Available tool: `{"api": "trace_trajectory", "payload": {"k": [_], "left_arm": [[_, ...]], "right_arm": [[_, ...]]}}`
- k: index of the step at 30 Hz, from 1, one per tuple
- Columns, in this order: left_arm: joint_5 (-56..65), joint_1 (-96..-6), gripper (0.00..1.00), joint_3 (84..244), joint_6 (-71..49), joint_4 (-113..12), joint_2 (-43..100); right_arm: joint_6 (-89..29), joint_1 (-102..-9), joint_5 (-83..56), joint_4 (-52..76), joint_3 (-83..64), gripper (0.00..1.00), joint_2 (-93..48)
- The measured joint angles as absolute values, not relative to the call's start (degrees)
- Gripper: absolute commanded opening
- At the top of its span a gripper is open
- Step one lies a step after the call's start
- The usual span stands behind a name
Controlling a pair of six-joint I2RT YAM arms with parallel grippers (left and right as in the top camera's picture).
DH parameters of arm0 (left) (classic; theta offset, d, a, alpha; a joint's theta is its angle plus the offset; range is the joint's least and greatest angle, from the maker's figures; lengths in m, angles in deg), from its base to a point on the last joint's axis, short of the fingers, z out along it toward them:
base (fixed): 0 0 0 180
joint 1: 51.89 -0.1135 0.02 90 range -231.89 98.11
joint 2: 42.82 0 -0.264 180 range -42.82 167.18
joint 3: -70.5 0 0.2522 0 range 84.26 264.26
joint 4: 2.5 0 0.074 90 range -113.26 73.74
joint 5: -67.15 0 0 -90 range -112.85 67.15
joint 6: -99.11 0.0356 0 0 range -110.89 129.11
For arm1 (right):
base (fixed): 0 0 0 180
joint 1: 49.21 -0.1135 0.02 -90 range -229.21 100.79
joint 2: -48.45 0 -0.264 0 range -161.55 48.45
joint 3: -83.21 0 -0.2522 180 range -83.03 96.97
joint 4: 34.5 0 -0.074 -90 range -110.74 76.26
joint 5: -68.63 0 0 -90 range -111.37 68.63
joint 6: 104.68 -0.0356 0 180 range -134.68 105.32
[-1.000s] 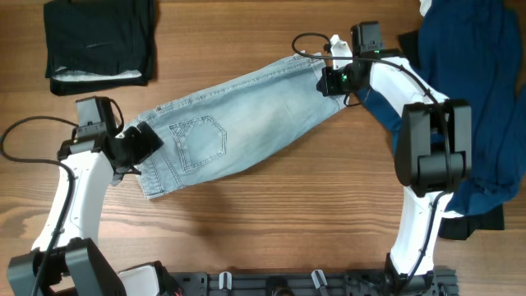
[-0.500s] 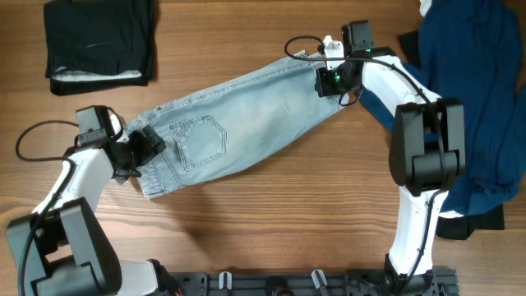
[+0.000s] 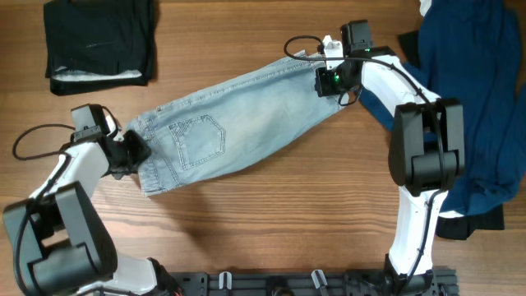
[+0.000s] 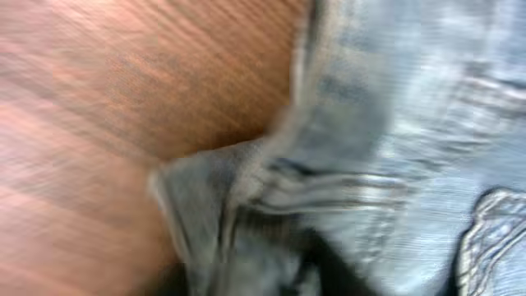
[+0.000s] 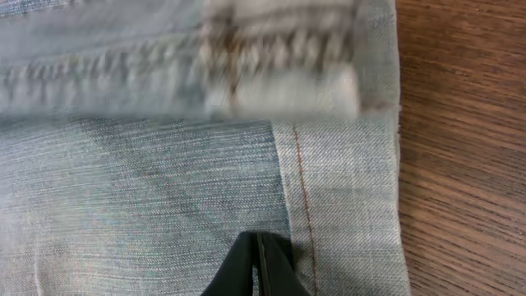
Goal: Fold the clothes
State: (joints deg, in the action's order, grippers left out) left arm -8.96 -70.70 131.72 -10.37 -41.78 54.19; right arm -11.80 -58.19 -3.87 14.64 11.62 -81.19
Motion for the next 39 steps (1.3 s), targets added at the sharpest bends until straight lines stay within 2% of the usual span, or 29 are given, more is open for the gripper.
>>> {"api": "trace_trajectory", "payload": {"k": [5,8,11,15,18,20,24,29,33,36,39], "left_arm": [[-7.76,-71.02,0.04,132.01,-11.31,-42.89,53.49],[-7.69,-70.61,0.04,137.60,-10.75,-58.80,51.22],[-7.50,-70.26,0.04,152.62,-5.87,-74.17,49.67],[-7.93,-70.24,0.04,167.02,-0.45,-83.59,48.95],[-8.00,-69.49,0.04,171.92,1.21,-84.12,48.86],[-8.15,-67.35,0.04,172.73,1.80,-82.56,48.86],[-8.44,-61.62,0.04,172.73,2.87,-80.68,48.90],[-8.39,-53.95,0.04,172.73,2.41,-80.03,48.90],[-8.92,-46.72,0.04,172.73,-1.35,-77.12,48.90],[-9.25,-36.42,0.04,172.73,-7.36,-71.61,50.06],[-9.51,-33.25,0.04,172.94,-11.69,-67.44,55.11]], "right_arm": [[-12.59,-58.19,-3.55,16.78,12.06,0.04,-81.19],[-14.29,-58.30,-2.28,20.39,11.93,0.06,-80.69],[-15.15,-58.38,0.06,23.60,10.71,0.12,-78.33],[-15.76,-58.56,5.37,24.45,10.57,0.13,-71.77],[-15.95,-59.78,6.79,24.49,10.53,0.11,-71.32],[-16.44,-62.45,6.97,24.54,10.51,0.04,-71.34],[-20.37,-66.67,6.92,23.84,9.96,0.04,-72.25],[-27.84,-66.51,6.20,17.98,4.37,0.04,-75.42],[-31.60,-66.36,5.59,15.77,2.58,0.04,-76.39],[-33.22,-66.25,5.85,15.62,2.58,0.04,-76.50],[-34.03,-66.25,6.33,15.31,2.58,0.04,-76.67]]}}
